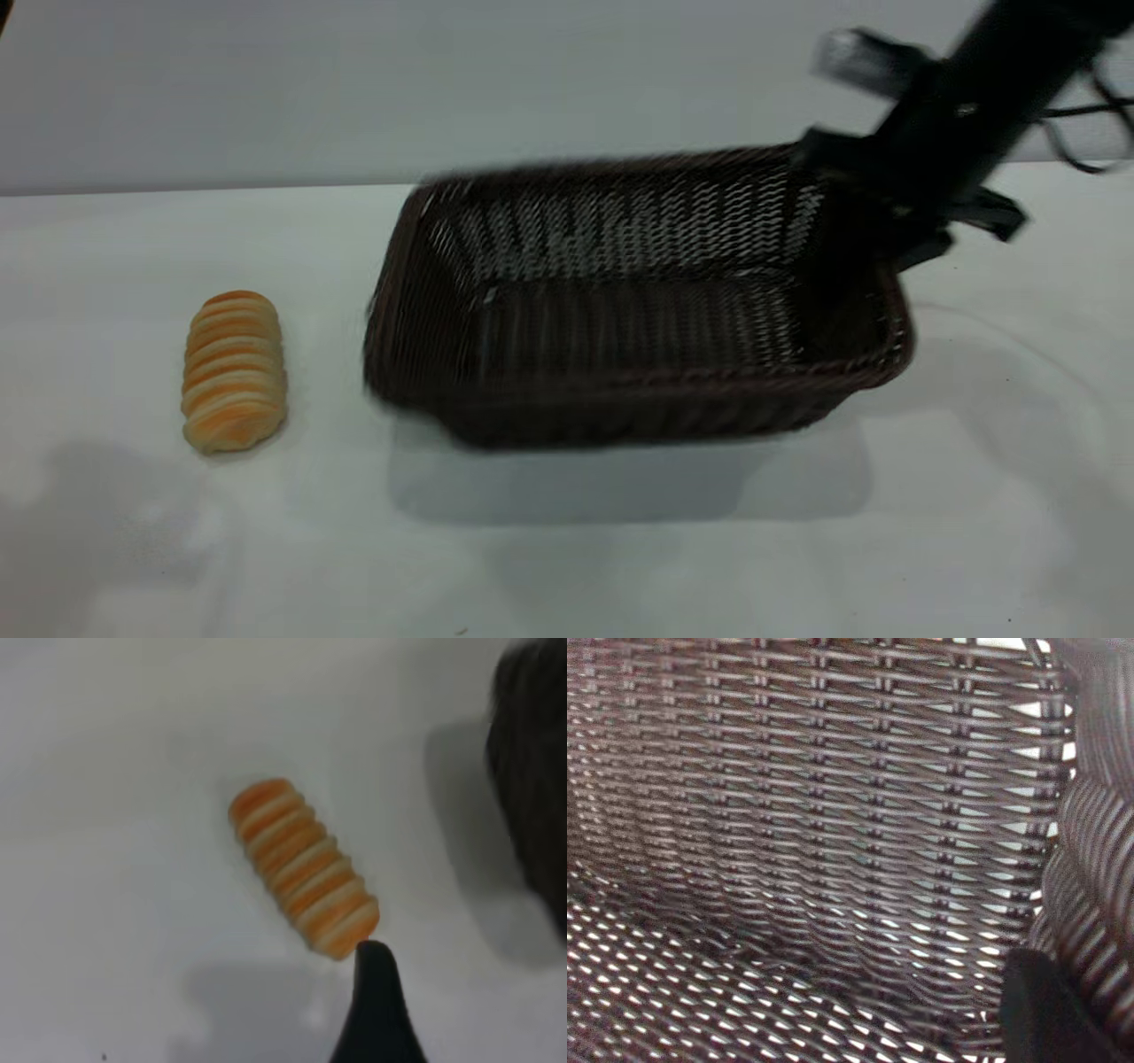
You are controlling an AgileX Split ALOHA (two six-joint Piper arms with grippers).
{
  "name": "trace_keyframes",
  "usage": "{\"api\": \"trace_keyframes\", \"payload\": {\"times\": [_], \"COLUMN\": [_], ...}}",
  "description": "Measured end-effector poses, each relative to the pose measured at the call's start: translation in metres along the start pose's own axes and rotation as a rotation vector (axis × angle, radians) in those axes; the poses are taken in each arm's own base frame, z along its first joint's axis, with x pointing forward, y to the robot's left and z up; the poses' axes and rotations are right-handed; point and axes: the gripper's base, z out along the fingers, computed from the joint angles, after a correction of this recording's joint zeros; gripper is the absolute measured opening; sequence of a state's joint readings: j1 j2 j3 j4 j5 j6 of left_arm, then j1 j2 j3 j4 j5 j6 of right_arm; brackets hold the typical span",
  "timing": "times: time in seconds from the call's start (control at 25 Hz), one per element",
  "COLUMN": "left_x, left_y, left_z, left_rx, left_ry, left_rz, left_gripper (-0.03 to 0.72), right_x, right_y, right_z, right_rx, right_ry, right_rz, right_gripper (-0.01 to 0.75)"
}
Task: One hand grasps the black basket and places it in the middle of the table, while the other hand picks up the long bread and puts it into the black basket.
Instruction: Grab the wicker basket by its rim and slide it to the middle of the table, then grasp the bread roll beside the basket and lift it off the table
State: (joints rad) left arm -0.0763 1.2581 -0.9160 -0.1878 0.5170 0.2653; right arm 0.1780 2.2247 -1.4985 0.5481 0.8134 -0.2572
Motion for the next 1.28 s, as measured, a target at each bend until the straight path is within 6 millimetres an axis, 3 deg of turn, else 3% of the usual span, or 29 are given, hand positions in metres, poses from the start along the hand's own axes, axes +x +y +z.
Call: {"api": "trace_keyframes", "payload": {"times": [0.12,0.24,0.48,0.56,0.68,0.84,0.96,1.08,1.28], "left_x": [0.000,0.002,0.006,0.008,0.014,0.019,0.018,0.016,0.025], "left_y": [0.001,0.002,0.004,0.005,0.008,0.012,0.015,0.019,0.024], "left_z": [0.006,0.019,0.056,0.071,0.101,0.140,0.168,0.193,0.222], "left_rx": [0.002,0.010,0.029,0.032,0.036,0.037,0.028,0.021,0.005], "left_ry": [0.012,0.052,0.136,0.156,0.215,0.294,0.317,0.335,0.385], "left_rz": [-0.004,-0.013,-0.049,-0.066,-0.087,-0.118,-0.146,-0.145,-0.116], "left_gripper": [0.580,0.580,0.580,0.580,0.580,0.580,0.581,0.581,0.581], "right_x": [-0.012,-0.016,-0.019,-0.019,-0.022,-0.030,-0.026,-0.011,0.024], "right_y": [0.008,0.001,-0.007,-0.007,-0.006,0.005,0.023,0.043,0.073], "right_z": [0.020,0.035,0.037,0.036,0.026,-0.021,-0.072,-0.125,-0.206], "right_rx": [0.001,0.002,-0.003,0.003,0.021,0.045,0.067,0.080,0.071], "right_ry": [0.023,0.038,0.032,0.028,0.006,-0.078,-0.114,-0.106,-0.145], "right_rz": [0.002,0.026,0.060,0.048,0.000,-0.114,-0.215,-0.285,-0.377], "right_gripper": [0.092,0.092,0.097,0.131,0.267,0.520,0.632,0.641,0.550]}}
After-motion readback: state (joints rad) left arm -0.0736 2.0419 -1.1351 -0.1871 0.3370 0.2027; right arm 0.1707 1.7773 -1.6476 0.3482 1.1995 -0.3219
